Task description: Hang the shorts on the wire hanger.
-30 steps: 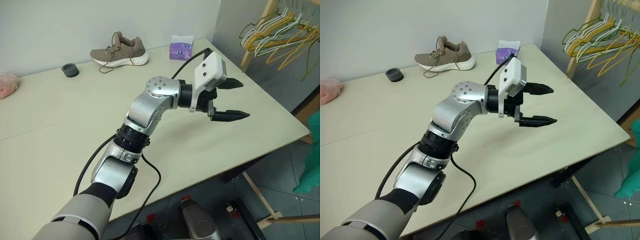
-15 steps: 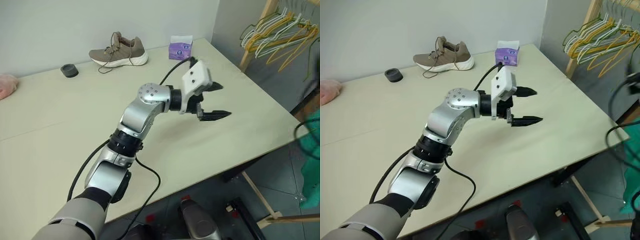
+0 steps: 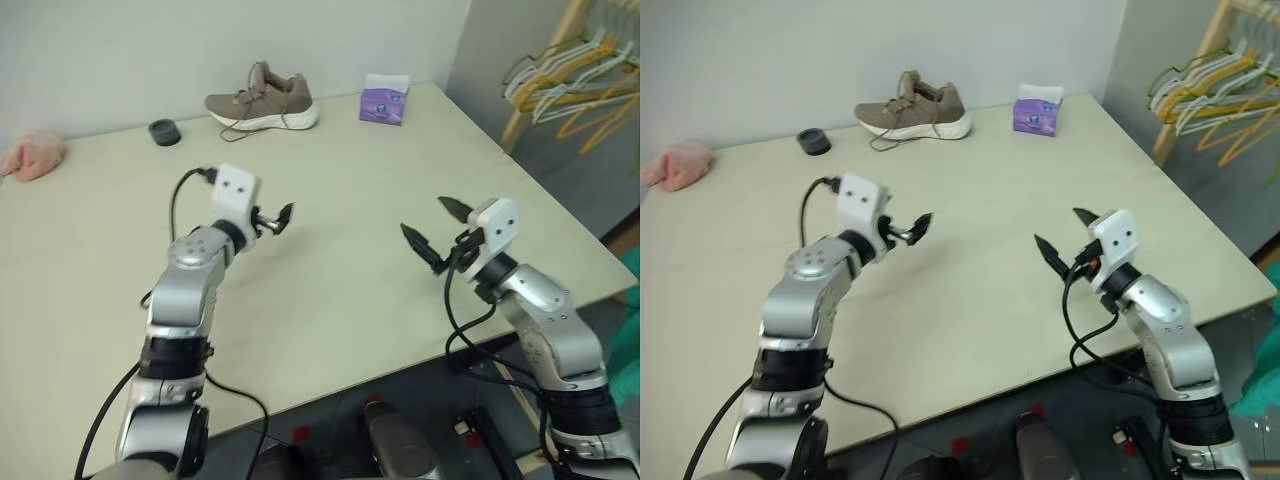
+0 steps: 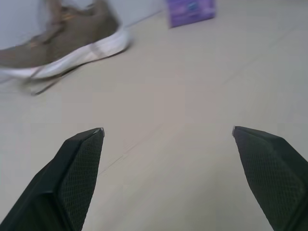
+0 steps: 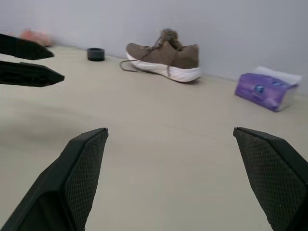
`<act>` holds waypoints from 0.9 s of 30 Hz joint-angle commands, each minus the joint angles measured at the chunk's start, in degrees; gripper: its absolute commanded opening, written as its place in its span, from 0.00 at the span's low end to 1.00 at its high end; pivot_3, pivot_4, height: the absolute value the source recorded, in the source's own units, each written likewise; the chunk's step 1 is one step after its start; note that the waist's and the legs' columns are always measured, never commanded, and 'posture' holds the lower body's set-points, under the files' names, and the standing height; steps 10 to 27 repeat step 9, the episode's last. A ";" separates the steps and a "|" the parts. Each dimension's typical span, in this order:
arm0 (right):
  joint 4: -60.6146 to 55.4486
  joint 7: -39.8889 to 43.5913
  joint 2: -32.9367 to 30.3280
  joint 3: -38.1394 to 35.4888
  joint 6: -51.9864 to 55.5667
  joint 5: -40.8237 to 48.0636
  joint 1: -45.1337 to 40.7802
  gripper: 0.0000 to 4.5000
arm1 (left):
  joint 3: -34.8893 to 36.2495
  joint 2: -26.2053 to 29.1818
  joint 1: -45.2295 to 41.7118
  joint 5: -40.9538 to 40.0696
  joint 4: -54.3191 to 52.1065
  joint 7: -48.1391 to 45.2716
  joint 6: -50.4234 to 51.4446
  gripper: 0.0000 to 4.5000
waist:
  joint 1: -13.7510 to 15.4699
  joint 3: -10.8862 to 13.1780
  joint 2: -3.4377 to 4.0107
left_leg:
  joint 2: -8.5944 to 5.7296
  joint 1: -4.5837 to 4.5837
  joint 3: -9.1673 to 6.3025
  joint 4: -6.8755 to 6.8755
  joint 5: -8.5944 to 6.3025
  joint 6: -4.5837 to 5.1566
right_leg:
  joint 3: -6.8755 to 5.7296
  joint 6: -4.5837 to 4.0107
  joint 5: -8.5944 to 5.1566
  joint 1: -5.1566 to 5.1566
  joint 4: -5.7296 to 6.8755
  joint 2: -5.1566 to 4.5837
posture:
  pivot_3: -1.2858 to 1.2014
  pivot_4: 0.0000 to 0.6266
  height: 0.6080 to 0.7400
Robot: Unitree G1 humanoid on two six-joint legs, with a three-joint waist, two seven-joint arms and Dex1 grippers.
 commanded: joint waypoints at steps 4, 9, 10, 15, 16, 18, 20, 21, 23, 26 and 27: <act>13.07 -2.75 8.03 1.56 -2.18 -3.09 -5.24 0.99 | 6.45 -9.04 21.04 3.52 -11.92 13.89 -0.24 1.00 | 4.24 -0.23 -0.40 | 0.00 -0.02 0.05 0.01 -0.03 0.03 | 0.02 -0.14 0.08 -0.05 -0.02 -0.12 | 0.49 0.21 1.00; 18.18 0.76 8.53 4.43 -6.87 -7.06 -7.42 0.99 | 5.67 -9.11 21.78 1.98 -12.54 12.68 -3.35 1.00 | 8.44 -0.20 -0.66 | 0.02 -0.27 -0.21 0.09 0.00 0.18 | -0.51 -0.51 0.30 -0.19 0.02 -0.21 | 0.50 0.25 1.00; 18.18 0.76 8.53 4.43 -6.87 -7.06 -7.42 0.99 | 5.67 -9.11 21.78 1.98 -12.54 12.68 -3.35 1.00 | 8.44 -0.20 -0.66 | 0.02 -0.27 -0.21 0.09 0.00 0.18 | -0.51 -0.51 0.30 -0.19 0.02 -0.21 | 0.50 0.25 1.00; 18.18 0.76 8.53 4.43 -6.87 -7.06 -7.42 0.99 | 5.67 -9.11 21.78 1.98 -12.54 12.68 -3.35 1.00 | 8.44 -0.20 -0.66 | 0.02 -0.27 -0.21 0.09 0.00 0.18 | -0.51 -0.51 0.30 -0.19 0.02 -0.21 | 0.50 0.25 1.00; 18.18 0.76 8.53 4.43 -6.87 -7.06 -7.42 0.99 | 5.67 -9.11 21.78 1.98 -12.54 12.68 -3.35 1.00 | 8.44 -0.20 -0.66 | 0.02 -0.27 -0.21 0.09 0.00 0.18 | -0.51 -0.51 0.30 -0.19 0.02 -0.21 | 0.50 0.25 1.00; 18.18 0.76 8.53 4.43 -6.87 -7.06 -7.42 0.99 | 5.67 -9.11 21.78 1.98 -12.54 12.68 -3.35 1.00 | 8.44 -0.20 -0.66 | 0.02 -0.27 -0.21 0.09 0.00 0.18 | -0.51 -0.51 0.30 -0.19 0.02 -0.21 | 0.50 0.25 1.00; 18.18 0.76 8.53 4.43 -6.87 -7.06 -7.42 0.99 | 5.67 -9.11 21.78 1.98 -12.54 12.68 -3.35 1.00 | 8.44 -0.20 -0.66 | 0.02 -0.27 -0.21 0.09 0.00 0.18 | -0.51 -0.51 0.30 -0.19 0.02 -0.21 | 0.50 0.25 1.00; 18.18 0.76 8.53 4.43 -6.87 -7.06 -7.42 0.99 | 5.67 -9.11 21.78 1.98 -12.54 12.68 -3.35 1.00 | 8.44 -0.20 -0.66 | 0.02 -0.27 -0.21 0.09 0.00 0.18 | -0.51 -0.51 0.30 -0.19 0.02 -0.21 | 0.50 0.25 1.00; 18.18 0.76 8.53 4.43 -6.87 -7.06 -7.42 0.99 | 5.67 -9.11 21.78 1.98 -12.54 12.68 -3.35 1.00 | 8.44 -0.20 -0.66 | 0.02 -0.27 -0.21 0.09 0.00 0.18 | -0.51 -0.51 0.30 -0.19 0.02 -0.21 | 0.50 0.25 1.00; 18.18 0.76 8.53 4.43 -6.87 -7.06 -7.42 0.99 | 5.67 -9.11 21.78 1.98 -12.54 12.68 -3.35 1.00 | 8.44 -0.20 -0.66 | 0.02 -0.27 -0.21 0.09 0.00 0.18 | -0.51 -0.51 0.30 -0.19 0.02 -0.21 | 0.50 0.25 1.00; 18.18 0.76 8.53 4.43 -6.87 -7.06 -7.42 0.99 | 5.67 -9.11 21.78 1.98 -12.54 12.68 -3.35 1.00 | 8.44 -0.20 -0.66 | 0.02 -0.27 -0.21 0.09 0.00 0.18 | -0.51 -0.51 0.30 -0.19 0.02 -0.21 | 0.50 0.25 1.00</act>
